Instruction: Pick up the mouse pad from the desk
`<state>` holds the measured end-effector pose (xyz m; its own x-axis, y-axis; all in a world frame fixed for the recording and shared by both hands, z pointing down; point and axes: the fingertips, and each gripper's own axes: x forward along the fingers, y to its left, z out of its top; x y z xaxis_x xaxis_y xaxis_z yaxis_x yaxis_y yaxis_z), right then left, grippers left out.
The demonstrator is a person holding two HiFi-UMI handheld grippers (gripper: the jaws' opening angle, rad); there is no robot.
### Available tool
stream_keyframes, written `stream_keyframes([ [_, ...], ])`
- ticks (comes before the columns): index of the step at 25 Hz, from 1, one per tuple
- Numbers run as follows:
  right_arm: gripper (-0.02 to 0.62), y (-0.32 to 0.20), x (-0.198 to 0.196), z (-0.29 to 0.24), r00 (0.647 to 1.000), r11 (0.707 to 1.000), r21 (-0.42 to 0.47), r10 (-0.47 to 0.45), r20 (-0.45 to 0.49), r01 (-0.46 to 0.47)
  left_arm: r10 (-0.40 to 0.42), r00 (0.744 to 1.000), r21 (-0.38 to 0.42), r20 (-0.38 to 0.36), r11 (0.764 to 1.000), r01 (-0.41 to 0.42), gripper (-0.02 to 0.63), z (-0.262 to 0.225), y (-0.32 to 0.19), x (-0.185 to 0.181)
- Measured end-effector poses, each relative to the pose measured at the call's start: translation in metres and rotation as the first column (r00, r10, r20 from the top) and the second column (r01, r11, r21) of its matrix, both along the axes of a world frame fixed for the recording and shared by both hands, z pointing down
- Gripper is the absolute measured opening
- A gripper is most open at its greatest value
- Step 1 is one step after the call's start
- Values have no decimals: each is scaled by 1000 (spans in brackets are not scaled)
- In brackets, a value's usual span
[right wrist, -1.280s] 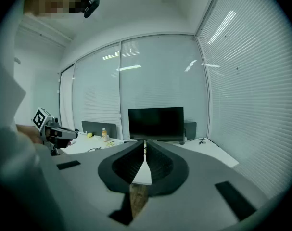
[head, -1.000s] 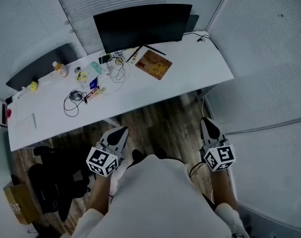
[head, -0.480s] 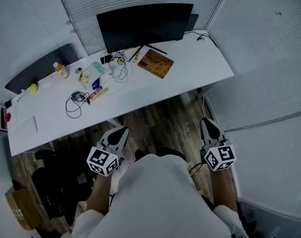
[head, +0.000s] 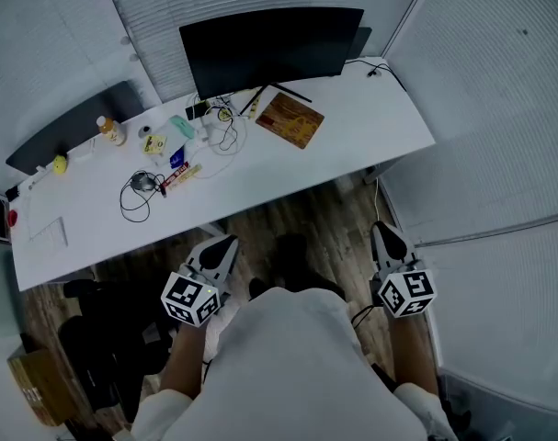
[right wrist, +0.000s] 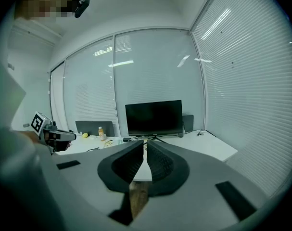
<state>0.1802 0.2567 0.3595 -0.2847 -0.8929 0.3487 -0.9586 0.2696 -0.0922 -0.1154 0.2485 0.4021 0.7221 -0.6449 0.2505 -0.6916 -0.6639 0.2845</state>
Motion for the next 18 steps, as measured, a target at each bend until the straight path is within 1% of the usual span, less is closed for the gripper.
stream_keyframes([
  [7,40,-51,15,10,1000,999,-27,-26,15,26,-30,999,-9,16,1000,30,17,0,-42,15],
  [18,40,-155,50,23,996,994,-71,-82,31,84,-51,998,-24,34,998,52,17,2,-123,60],
])
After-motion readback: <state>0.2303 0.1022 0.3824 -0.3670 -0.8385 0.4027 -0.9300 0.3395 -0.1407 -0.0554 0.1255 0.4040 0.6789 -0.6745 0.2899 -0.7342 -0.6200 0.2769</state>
